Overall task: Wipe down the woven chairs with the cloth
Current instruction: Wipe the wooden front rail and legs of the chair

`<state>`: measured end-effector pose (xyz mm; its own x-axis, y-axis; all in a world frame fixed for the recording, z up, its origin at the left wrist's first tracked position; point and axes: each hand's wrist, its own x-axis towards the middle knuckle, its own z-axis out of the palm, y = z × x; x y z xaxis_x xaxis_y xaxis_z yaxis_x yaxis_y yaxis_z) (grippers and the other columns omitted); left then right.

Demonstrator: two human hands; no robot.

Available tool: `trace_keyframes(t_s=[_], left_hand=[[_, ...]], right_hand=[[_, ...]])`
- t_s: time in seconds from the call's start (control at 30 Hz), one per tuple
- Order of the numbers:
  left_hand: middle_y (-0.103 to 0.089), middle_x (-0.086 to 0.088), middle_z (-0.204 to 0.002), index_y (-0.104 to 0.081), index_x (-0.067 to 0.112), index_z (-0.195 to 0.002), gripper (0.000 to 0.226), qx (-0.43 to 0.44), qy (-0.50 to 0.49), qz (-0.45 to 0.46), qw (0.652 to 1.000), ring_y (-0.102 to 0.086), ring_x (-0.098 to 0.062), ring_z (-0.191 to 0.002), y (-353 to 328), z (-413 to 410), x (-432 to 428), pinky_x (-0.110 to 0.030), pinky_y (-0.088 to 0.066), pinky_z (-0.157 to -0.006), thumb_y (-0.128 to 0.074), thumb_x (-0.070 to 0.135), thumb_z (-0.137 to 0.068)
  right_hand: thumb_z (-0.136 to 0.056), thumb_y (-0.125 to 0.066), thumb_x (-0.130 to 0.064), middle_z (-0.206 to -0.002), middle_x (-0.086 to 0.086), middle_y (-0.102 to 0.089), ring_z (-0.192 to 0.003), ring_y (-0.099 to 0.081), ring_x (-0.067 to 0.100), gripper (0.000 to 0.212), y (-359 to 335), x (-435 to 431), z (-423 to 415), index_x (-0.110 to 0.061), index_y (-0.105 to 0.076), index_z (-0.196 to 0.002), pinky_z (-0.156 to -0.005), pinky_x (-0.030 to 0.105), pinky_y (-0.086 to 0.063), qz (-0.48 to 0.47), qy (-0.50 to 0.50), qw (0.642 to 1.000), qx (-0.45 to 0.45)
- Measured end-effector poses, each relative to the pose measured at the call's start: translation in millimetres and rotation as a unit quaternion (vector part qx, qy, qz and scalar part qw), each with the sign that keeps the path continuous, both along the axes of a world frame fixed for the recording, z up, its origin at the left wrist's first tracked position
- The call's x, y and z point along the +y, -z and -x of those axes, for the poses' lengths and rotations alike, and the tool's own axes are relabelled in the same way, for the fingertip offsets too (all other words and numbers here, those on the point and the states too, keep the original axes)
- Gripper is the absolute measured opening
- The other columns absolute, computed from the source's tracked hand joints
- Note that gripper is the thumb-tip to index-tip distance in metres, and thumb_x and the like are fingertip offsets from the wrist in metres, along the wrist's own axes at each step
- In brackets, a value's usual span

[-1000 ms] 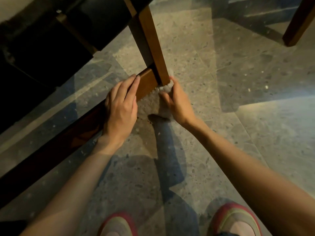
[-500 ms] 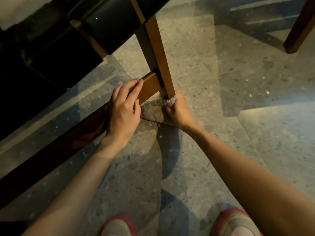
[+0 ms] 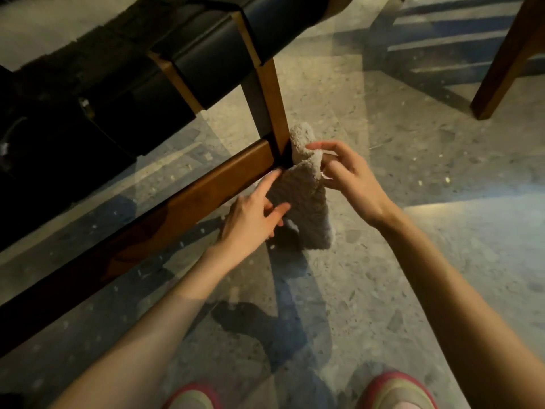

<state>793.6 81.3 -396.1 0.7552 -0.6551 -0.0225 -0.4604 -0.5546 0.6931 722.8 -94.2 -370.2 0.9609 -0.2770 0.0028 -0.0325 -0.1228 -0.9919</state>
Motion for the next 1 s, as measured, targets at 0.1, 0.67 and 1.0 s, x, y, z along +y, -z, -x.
trace_keyframes(t_s=[0.1, 0.67, 1.0], left_hand=[[-0.068, -0.002, -0.073, -0.044, 0.015, -0.131, 0.038, 0.154, -0.025, 0.091, 0.984, -0.064, -0.012, -0.050, -8.2, -4.2, -10.1, -0.022, -0.052, -0.046, -0.054, 0.015, -0.095], [-0.048, -0.010, -0.137, -0.032, 0.010, -0.143, 0.063, -0.083, -0.136, 0.093, 0.983, -0.045, -0.020, -0.127, -50.1, -40.8, -15.3, -0.036, -0.039, -0.106, -0.064, 0.015, -0.089], [-0.012, -0.012, -0.157, 0.001, 0.013, -0.151, 0.067, 0.108, -0.132, 0.324, 0.931, -0.017, -0.020, -0.144, -58.1, -30.9, -45.1, -0.037, -0.024, -0.116, -0.037, 0.005, -0.097]], right_hand=[[-0.090, -0.039, -0.019, -0.095, 0.010, -0.060, -0.084, -0.059, 0.017, 0.031, -9.2, 0.8, 2.9, -0.021, -0.058, -0.115, -0.073, 0.026, -0.048, -0.034, 0.017, 0.999, -0.026], [-0.104, -0.034, -0.018, -0.138, 0.010, -0.047, -0.125, -0.047, 0.019, 0.040, -14.3, 27.1, -59.3, -0.008, -0.032, -0.142, -0.108, 0.040, -0.038, -0.015, 0.008, 1.000, 0.008], [-0.102, -0.035, -0.007, -0.146, 0.015, -0.036, -0.132, -0.040, 0.023, 0.047, -55.2, 24.3, -82.0, -0.001, -0.023, -0.146, -0.109, 0.035, -0.037, 0.001, 0.004, 0.994, -0.108]])
